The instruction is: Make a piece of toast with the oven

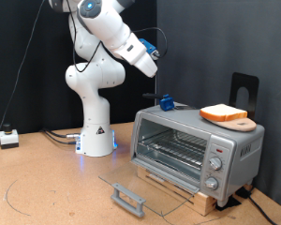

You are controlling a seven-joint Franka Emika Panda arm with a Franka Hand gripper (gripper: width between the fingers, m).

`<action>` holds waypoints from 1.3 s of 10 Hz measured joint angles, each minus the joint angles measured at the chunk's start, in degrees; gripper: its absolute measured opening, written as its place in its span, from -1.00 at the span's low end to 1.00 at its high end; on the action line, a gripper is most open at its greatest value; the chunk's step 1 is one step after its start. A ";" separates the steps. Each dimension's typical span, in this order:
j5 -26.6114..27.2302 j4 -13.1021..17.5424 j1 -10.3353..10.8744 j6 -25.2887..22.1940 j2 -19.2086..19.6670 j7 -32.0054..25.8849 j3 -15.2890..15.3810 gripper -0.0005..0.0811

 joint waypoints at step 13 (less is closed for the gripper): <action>-4.08 -2.38 0.47 0.68 -4.43 5.61 6.56 1.00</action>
